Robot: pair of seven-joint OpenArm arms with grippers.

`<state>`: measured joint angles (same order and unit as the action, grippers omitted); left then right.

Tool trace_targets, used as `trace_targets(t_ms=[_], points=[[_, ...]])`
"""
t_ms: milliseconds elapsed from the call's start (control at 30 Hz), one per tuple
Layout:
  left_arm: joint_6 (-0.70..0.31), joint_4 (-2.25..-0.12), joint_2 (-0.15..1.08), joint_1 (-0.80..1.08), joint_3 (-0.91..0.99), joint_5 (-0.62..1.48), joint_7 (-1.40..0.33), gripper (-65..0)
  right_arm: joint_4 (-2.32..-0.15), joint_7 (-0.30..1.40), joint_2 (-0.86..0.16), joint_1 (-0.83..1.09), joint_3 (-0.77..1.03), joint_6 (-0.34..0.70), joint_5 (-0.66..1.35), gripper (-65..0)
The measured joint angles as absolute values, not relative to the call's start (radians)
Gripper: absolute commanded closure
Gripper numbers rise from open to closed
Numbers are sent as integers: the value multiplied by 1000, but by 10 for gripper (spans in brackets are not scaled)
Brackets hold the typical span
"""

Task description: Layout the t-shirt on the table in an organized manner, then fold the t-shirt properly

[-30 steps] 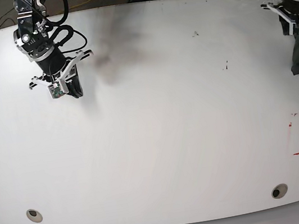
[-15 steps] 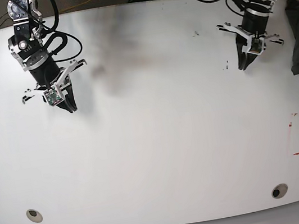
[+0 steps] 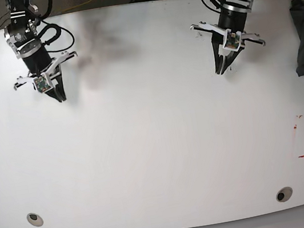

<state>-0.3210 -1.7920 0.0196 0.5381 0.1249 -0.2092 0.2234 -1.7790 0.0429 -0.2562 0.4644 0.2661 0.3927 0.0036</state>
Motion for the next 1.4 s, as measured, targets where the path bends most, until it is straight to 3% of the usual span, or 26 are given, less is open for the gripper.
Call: trace_targets(t_ms=[767,1400], points=[[-321,-1875,-24,917,182,-208,277,-21,-1943,31,-97,820,363,399,3,-30],[-314,-1876,-19,1105,210,-208,278,-21,-1951,-57,-45,1152,369,407,4,-30]])
